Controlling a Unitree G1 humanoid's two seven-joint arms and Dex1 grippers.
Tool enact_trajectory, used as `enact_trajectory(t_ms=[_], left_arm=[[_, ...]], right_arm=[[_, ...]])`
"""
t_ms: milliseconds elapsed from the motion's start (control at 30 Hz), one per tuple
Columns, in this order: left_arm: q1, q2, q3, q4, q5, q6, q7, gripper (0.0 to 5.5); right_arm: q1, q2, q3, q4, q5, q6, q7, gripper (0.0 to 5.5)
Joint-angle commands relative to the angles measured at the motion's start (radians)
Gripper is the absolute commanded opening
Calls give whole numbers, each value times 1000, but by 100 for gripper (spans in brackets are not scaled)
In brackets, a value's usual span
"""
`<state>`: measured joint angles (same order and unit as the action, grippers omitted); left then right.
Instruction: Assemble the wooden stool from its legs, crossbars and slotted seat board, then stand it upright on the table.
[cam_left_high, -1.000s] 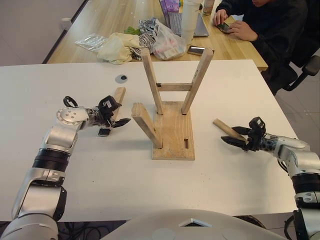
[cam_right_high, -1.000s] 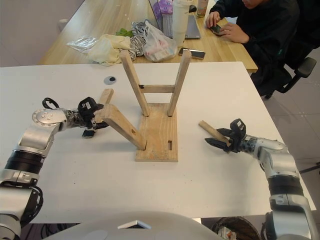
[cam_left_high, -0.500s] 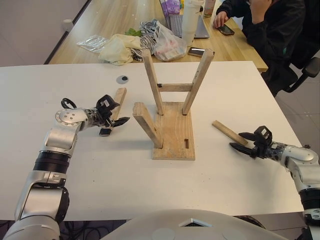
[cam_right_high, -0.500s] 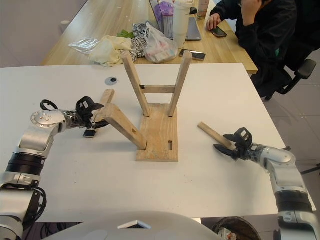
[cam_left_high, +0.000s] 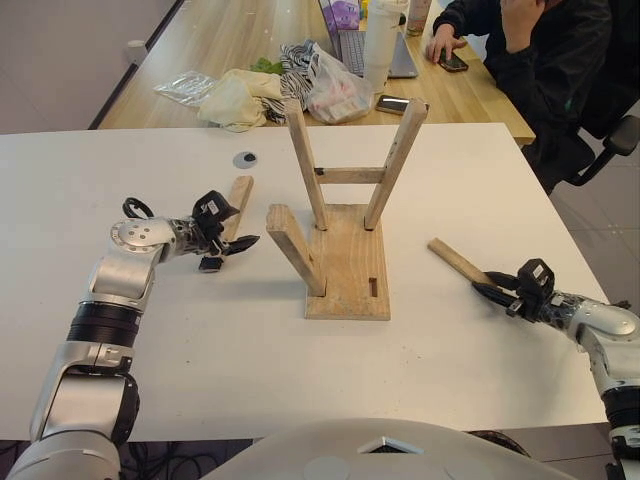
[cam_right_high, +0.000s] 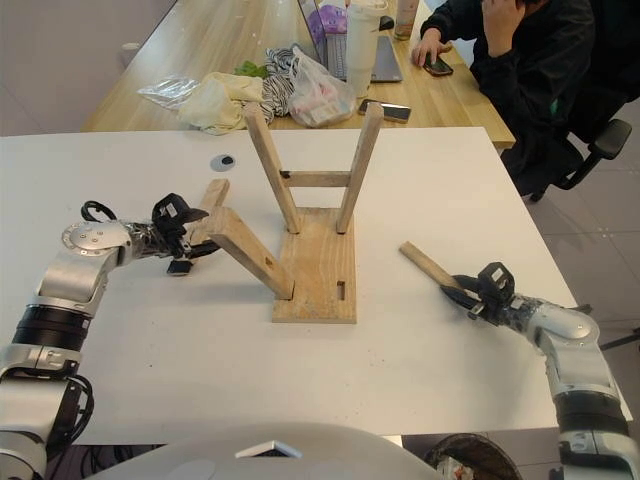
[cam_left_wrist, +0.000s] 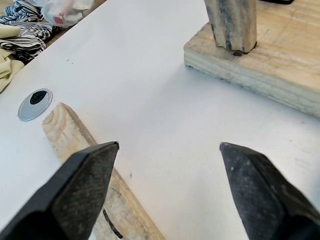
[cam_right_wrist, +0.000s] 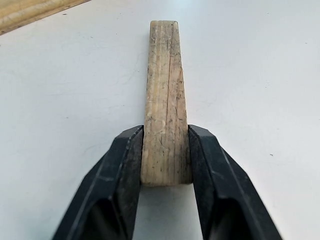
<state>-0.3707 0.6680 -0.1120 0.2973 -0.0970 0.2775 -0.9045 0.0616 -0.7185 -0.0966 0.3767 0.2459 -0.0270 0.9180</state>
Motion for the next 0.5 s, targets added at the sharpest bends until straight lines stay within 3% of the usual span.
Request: enact_trajectory(t_ms=[33,100,200,367,500], left_arm=[[28,-3,1,-6,4,-4,-2,373],[34,-7,1,-8,6,-5,1,373],[52,-9,10,-20,3,-1,11,373],[104,-26,22,-75,-12,19,39,373],[156,-46,22,-176,-62,107,30,373]], right_arm=[[27,21,39,42,-84,-44,-48,127],[23,28,28,4,-104,-140,-93,127],[41,28,7,-146,-220,-442,-212,127],[31,-7,-28,-202,-636,-980,-476,127],[6,20,-105,-215,-889,-1208,-669,127]])
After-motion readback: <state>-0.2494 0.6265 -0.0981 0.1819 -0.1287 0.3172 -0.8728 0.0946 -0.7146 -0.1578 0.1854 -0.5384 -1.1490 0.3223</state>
